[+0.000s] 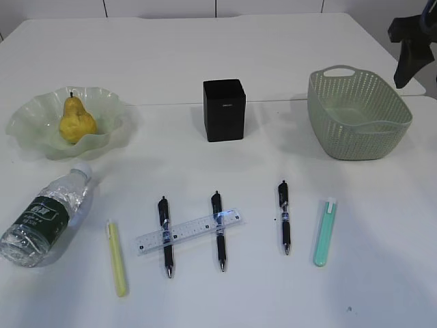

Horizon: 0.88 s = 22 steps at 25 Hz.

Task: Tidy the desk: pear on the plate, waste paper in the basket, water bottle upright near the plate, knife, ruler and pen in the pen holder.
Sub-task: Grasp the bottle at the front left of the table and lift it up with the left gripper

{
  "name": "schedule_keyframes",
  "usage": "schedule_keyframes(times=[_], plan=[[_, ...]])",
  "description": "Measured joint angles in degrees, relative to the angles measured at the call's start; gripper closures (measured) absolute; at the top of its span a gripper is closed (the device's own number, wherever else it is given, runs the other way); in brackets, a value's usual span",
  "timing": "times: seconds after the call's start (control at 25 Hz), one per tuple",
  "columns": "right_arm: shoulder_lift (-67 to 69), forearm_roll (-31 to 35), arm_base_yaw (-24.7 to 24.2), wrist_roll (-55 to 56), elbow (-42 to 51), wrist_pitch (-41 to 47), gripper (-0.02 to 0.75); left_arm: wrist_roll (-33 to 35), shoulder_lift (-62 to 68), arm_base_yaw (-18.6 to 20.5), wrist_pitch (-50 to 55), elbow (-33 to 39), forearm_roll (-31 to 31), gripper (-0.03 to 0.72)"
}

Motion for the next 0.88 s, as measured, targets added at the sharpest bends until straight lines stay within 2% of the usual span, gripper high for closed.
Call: schedule_keyframes(times=[0.12,0.28,0.68,0.76,0.88], plan=[[-1.3,0.0,0.0,-0.1,1.3,-0.1,0.239,2.0,2.7,0.0,0.0,-0.4,-3.8,0.287],[-2.7,0.3,0.0,-0.1,3.9,-0.1,0.239,3.3,7.9,0.0,0.0,-3.0,-5.3,0.287],[-3.2,1.6,0.0,-0.3,4.7,-0.1,0.239,6.4,21.8,-0.1,0.0,-18.8,-5.5,0.287],[-3.2,2.0,0.0,-0.3,4.7,-0.1,0.239,7.1,24.0,-0.9,0.0,-21.2,-5.4,0.287],[-3.2,2.4,0.0,-0.3,4.7,-0.1,0.239,8.2,27.4,-4.0,-0.1,-23.1,-3.6,0.286]])
